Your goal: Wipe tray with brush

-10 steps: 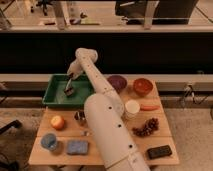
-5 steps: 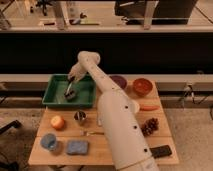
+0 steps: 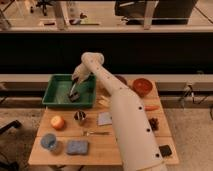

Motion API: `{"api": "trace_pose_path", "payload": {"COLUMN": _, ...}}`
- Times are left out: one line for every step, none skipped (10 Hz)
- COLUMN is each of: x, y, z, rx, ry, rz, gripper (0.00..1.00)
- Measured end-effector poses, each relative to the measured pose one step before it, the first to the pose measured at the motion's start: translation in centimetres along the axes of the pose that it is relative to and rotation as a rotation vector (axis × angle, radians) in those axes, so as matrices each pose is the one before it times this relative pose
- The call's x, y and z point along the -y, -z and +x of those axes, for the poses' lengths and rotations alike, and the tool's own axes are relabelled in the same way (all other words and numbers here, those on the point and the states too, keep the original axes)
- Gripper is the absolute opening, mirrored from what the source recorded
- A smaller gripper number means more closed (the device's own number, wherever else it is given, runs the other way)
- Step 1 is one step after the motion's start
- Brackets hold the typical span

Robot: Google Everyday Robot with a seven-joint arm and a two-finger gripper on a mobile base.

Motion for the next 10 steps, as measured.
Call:
{"api": "trace_pose_path", "payload": {"x": 0.037, "y": 0.127, "z": 0.338, "rx": -0.01161, "ry": -0.00207, "rz": 0.00130, "gripper": 0.00}}
{"api": "trace_pose_path", "payload": {"x": -0.111, "y": 0.025, "z": 0.334, "rx": -0.01043, "ry": -0.00238, "rz": -0.00163, "gripper": 0.00}}
{"api": "trace_pose_path", "payload": {"x": -0.100, "y": 0.206, "z": 0.474, "rx": -0.01342, "ry": -0.00327, "rz": -0.00095, "gripper": 0.00}}
{"api": "trace_pose_path", "payload": {"x": -0.309, "y": 0.208, "z": 0.597, "rx": -0.01492, "ry": -0.00453, "rz": -0.00365, "gripper": 0.00}}
{"api": "trace_pose_path", "payload": {"x": -0.290, "y": 0.205, "z": 0.636, "rx": -0.01763, "ry": -0.00230, "rz": -0.00589, "gripper": 0.00}}
{"api": "trace_pose_path", "payload": {"x": -0.165, "y": 0.155, "z": 0.543, "rx": -0.01762, "ry": 0.00175, "rz": -0.00669, "gripper": 0.00}}
{"api": "trace_pose_path", "payload": {"x": -0.048, "y": 0.102, "z": 0.390, "rx": -0.01522, "ry": 0.00455, "rz": -0.00589, "gripper": 0.00}}
{"api": "trace_pose_path", "payload": {"x": -0.143, "y": 0.079, "z": 0.535, "rx": -0.01800, "ry": 0.00732, "rz": -0.01024, "gripper": 0.00}}
{"api": "trace_pose_path", "payload": {"x": 0.111, "y": -0.014, "z": 0.804, "rx": -0.02186, "ry": 0.00666, "rz": -0.00912, "gripper": 0.00}}
{"api": "trace_pose_path", "payload": {"x": 0.191, "y": -0.234, "z": 0.458, "rx": -0.00940, "ry": 0.00754, "rz": -0.00568, "gripper": 0.00}}
